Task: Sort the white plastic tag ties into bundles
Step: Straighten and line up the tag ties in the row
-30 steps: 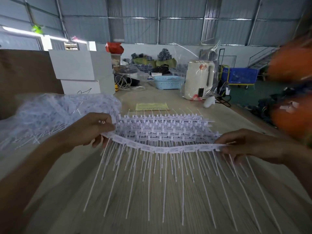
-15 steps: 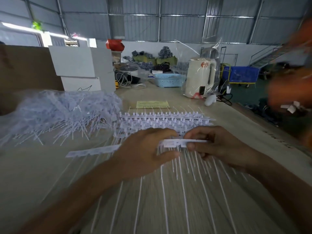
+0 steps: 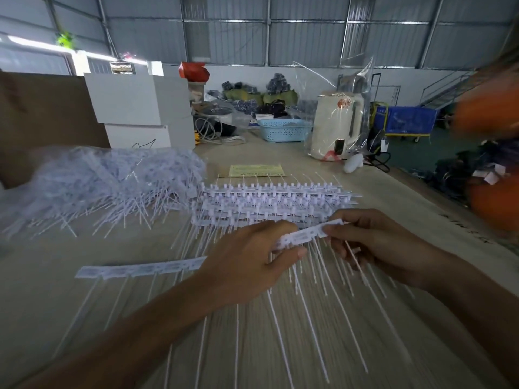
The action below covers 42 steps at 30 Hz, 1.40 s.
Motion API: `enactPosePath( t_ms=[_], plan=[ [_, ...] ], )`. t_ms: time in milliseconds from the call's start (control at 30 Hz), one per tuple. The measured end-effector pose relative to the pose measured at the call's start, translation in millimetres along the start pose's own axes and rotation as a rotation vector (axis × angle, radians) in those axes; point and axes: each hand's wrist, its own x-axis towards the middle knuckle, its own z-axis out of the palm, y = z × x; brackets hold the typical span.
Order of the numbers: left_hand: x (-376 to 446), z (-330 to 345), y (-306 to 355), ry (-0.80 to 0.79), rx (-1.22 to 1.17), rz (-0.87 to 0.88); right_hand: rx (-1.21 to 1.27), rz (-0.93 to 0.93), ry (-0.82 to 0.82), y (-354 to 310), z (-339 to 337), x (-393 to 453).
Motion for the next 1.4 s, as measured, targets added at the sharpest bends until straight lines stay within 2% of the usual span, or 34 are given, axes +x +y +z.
enactPosePath(
  t_ms=[200, 467, 633, 700, 867, 1100, 1267, 1333, 1400],
  plan=[
    [8, 6, 7, 0.027, 0.072, -0.005, 0.045, -0.087, -0.009, -7, 21, -2],
    [6, 12, 11, 0.03, 0.027, 0.105, -0.489, -0.377, 0.028, -19, 14, -8],
    [6, 17, 9, 0.032, -0.067, 0.061, -0.792, -0.53, 0.036, -19, 12, -9],
    [7, 17, 9, 0.039, -0.074, 0.058, -0.831, -0.563, 0.058, -17, 11, -8],
    [9, 13, 10, 0.11, -0.084, 0.09, -0.864, -0.537, 0.18, -9, 8, -1],
    [14, 9, 7, 0.17, -0.108, 0.066, -0.948, -0.614, 0.325, -12, 17, 4],
    [18, 8, 6, 0.157, -0.134, 0.05, -0.988, -0.609, 0.357, -8, 22, 9],
    [13, 10, 8, 0.14, -0.156, 0.082, -1.06, -0.559, 0.468, -8, 9, 12],
    [5, 14, 12, 0.109, -0.164, 0.143, -0.997, -0.443, 0.612, -9, -17, 12]
  ],
)
